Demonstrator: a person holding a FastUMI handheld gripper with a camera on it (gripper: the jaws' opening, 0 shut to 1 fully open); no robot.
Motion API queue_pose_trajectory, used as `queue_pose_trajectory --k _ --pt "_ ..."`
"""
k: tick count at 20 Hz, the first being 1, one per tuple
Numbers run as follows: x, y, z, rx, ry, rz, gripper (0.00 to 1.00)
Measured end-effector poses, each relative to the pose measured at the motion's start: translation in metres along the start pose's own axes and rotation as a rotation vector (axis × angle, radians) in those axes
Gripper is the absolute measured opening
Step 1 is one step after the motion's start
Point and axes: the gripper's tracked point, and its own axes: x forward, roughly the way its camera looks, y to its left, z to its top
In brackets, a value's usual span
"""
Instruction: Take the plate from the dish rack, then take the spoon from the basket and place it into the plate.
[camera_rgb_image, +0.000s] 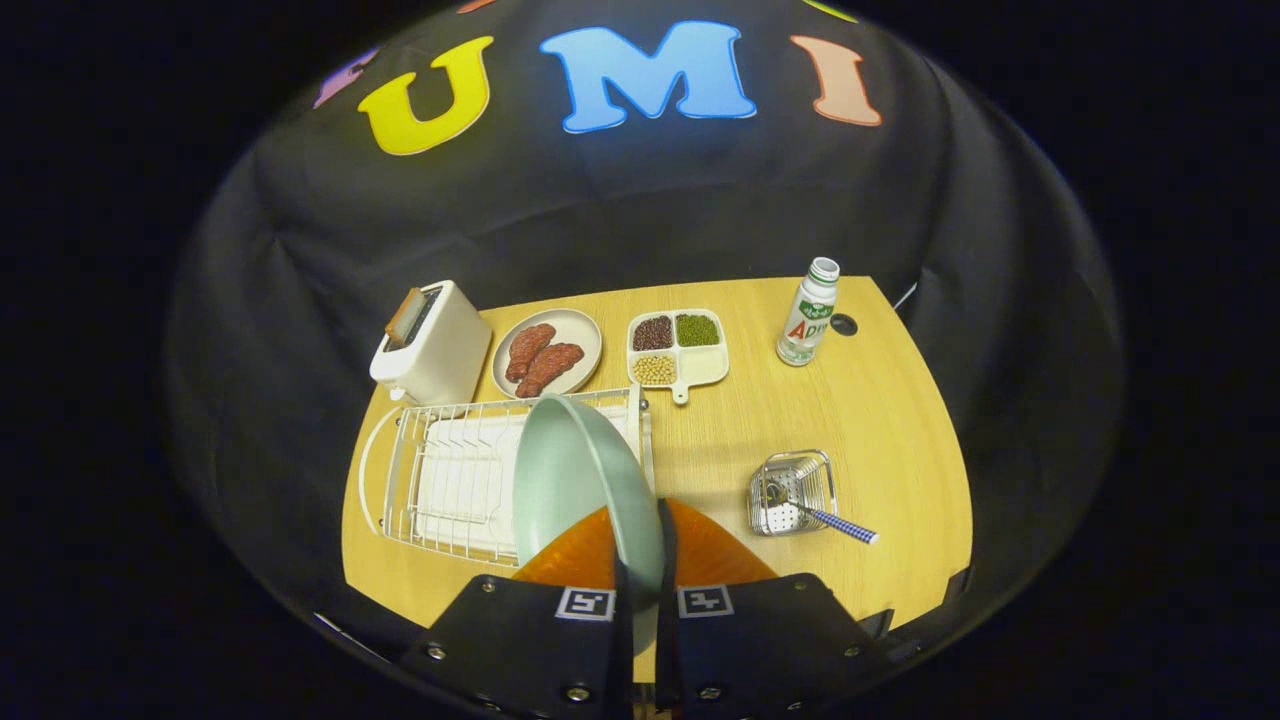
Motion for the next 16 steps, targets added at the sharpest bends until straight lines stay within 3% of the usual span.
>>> queue_pose_trajectory --k 10,16 --pt "-0.023 -0.077 -0.093 0.082 0.101 0.115 0.08" --pt "0.008 -0.106 -0.159 0.21 0.18 0.184 0.09"
